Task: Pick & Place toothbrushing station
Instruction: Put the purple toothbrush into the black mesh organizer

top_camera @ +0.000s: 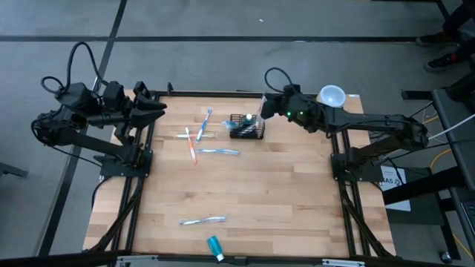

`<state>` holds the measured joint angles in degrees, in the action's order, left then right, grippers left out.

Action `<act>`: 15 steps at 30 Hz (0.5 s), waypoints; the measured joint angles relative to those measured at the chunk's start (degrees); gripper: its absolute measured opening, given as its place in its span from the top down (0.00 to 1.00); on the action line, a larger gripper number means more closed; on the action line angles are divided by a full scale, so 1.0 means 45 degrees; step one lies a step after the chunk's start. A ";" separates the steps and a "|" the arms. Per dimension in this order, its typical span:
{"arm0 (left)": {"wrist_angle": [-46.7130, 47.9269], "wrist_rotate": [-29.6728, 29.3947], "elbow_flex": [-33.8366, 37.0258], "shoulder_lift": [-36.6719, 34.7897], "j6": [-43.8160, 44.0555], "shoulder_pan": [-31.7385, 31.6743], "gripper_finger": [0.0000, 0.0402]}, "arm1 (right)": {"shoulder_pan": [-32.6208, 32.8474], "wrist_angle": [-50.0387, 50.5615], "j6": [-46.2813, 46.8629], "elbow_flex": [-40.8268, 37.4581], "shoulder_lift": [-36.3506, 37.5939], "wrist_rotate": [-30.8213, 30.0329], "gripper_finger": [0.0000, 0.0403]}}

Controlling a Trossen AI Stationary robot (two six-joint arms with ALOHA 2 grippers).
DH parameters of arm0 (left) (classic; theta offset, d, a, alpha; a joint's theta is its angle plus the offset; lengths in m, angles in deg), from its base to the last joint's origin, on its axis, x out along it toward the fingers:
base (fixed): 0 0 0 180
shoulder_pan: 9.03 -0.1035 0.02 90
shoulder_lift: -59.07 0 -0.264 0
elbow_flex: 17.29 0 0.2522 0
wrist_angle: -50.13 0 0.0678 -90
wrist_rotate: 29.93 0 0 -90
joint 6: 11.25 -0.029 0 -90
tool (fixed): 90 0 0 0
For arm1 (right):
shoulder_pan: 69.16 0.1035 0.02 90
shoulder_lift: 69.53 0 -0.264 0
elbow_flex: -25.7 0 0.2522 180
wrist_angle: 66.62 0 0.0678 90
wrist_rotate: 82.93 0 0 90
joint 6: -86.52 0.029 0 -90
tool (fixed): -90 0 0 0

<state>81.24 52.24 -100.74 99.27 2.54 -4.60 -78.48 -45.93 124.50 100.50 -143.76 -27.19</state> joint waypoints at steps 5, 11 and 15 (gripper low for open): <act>-0.0233 0.0001 0.0000 -0.0005 -0.0208 0.0000 0.78 | -0.0001 0.0378 0.0124 0.0000 -0.0006 0.0036 1.00; -0.0235 0.0028 0.0000 -0.0005 -0.0240 -0.0005 0.78 | -0.0154 0.0338 0.0036 0.0000 -0.0011 -0.0157 1.00; -0.0232 0.0073 0.0000 -0.0037 -0.0240 -0.0003 0.78 | -0.0155 -0.0384 -0.0519 0.0000 -0.0011 -0.0474 1.00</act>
<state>80.19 52.57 -100.74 99.11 1.46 -4.61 -79.18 -47.66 122.16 100.50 -143.81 -29.32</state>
